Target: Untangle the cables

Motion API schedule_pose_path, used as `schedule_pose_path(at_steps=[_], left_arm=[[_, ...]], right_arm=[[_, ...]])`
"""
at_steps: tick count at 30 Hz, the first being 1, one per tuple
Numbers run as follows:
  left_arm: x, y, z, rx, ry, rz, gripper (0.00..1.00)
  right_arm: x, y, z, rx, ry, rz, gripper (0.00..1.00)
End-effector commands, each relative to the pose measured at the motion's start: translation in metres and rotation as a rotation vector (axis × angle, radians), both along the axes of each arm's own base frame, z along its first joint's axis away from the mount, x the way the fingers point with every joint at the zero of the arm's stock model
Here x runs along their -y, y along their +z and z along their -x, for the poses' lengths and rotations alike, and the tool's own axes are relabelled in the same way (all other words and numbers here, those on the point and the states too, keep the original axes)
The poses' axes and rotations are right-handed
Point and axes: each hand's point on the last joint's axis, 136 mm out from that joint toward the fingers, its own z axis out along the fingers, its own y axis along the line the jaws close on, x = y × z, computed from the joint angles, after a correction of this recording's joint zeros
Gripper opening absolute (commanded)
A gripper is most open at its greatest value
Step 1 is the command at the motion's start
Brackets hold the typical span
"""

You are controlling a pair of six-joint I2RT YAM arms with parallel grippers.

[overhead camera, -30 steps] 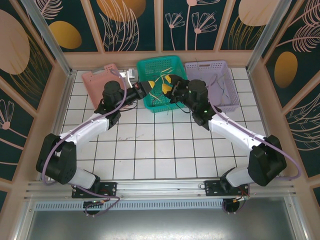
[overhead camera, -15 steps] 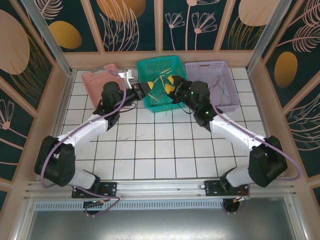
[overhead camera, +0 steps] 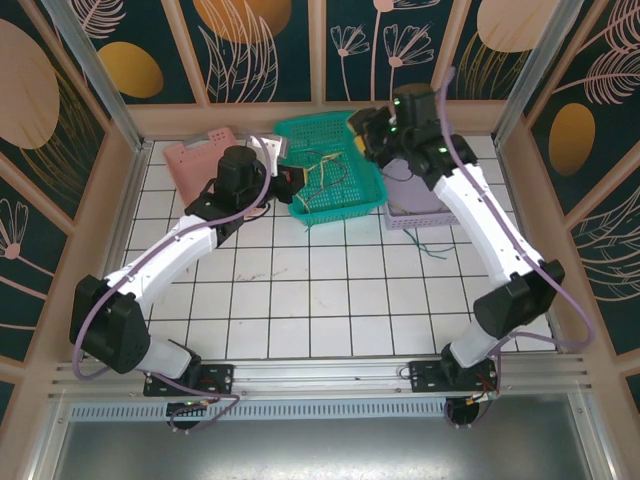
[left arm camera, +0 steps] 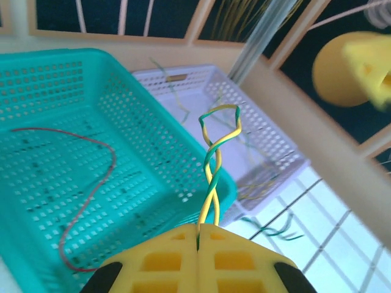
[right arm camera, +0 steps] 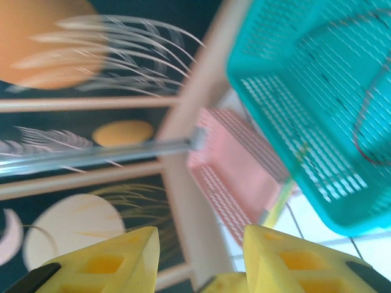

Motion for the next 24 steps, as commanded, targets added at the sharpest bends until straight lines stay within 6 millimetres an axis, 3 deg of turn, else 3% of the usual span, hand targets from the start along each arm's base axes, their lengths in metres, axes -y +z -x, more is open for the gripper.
schedule_pose_path(at_steps=[1,6,9,17,24], left_arm=[[-0.018,-0.002,-0.004,0.102,0.08,-0.205,0.0],[-0.011,-0.004,0.003,0.155,0.066,-0.285,0.0],[-0.007,-0.008,0.009,0.174,0.05,-0.321,0.0],[0.001,-0.024,0.019,0.171,0.019,-0.375,0.0],[0.006,-0.016,0.022,0.195,0.009,-0.378,0.0]], right_arm=[[-0.02,-0.051,0.031,-0.216,0.088,-0.039,0.42],[-0.043,-0.074,0.041,-0.32,0.074,-0.251,0.43],[-0.041,-0.073,0.037,-0.318,0.052,-0.25,0.44],[-0.042,-0.049,0.032,-0.278,0.039,-0.313,0.47],[-0.034,-0.072,0.026,-0.335,0.003,-0.316,0.44]])
